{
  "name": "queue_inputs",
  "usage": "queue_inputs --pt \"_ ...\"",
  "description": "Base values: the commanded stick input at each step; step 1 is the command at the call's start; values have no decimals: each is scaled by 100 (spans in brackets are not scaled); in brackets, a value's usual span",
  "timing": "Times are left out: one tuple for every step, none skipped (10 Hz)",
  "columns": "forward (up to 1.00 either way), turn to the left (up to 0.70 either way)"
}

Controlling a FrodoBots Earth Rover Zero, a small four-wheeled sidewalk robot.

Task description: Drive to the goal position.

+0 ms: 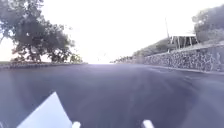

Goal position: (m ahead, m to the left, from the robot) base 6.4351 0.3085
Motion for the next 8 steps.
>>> queue_inputs --pt "70 0" --pt "70 0" --pt "70 0" --pt "70 0" --pt "70 0" --pt "70 0" --pt "70 0" --pt "70 0"
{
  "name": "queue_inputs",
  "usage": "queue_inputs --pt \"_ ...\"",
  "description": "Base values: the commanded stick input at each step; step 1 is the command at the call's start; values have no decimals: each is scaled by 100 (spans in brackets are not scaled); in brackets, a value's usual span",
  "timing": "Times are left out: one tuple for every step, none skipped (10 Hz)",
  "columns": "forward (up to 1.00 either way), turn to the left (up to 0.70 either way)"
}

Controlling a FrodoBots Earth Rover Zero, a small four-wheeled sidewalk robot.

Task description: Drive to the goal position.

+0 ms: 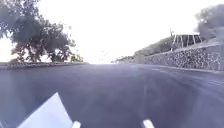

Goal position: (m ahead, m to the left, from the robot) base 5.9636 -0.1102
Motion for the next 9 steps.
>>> queue_inputs --pt "70 0" --pt "70 0" --pt "70 0" --pt "70 0" --pt "70 0" --pt "70 0" --pt "70 0" --pt "70 -35" --pt "70 -35"
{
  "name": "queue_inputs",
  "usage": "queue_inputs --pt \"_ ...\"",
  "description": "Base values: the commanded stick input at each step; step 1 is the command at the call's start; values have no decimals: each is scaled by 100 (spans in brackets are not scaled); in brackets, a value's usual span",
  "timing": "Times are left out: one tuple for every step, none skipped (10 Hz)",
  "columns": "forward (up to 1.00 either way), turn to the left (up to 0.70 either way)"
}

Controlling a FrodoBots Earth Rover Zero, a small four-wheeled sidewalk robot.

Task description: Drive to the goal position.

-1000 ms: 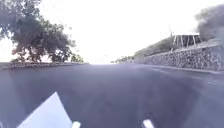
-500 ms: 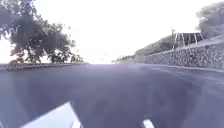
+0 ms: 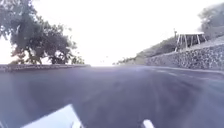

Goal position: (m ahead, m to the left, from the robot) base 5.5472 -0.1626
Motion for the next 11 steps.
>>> queue_inputs --pt "70 -35" --pt "70 -5" --pt "70 -12" --pt "70 -19" --pt "70 -35" --pt "70 -35" --pt "70 -35" --pt "70 -35" --pt "70 -35" --pt "70 -35" --pt "70 -35"
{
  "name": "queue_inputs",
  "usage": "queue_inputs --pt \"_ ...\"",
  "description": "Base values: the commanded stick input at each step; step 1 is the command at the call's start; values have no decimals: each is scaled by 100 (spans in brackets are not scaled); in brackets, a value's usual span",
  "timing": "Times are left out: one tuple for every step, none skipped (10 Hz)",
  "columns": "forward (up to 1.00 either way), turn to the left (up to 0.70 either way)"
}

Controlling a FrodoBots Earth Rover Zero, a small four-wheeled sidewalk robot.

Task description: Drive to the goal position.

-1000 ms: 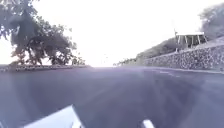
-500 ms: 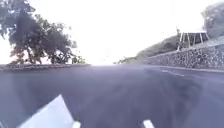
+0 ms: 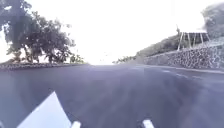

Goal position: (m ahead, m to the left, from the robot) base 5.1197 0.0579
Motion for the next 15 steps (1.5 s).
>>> queue_inputs --pt "70 0" --pt "70 0" --pt "70 0" --pt "70 -5" --pt "70 -13" --pt "70 -32" --pt "70 -22" --pt "70 -13" --pt "70 -3" --pt "70 0" --pt "70 0" --pt "70 -1" --pt "70 -14" --pt "70 -26" --pt "70 0"
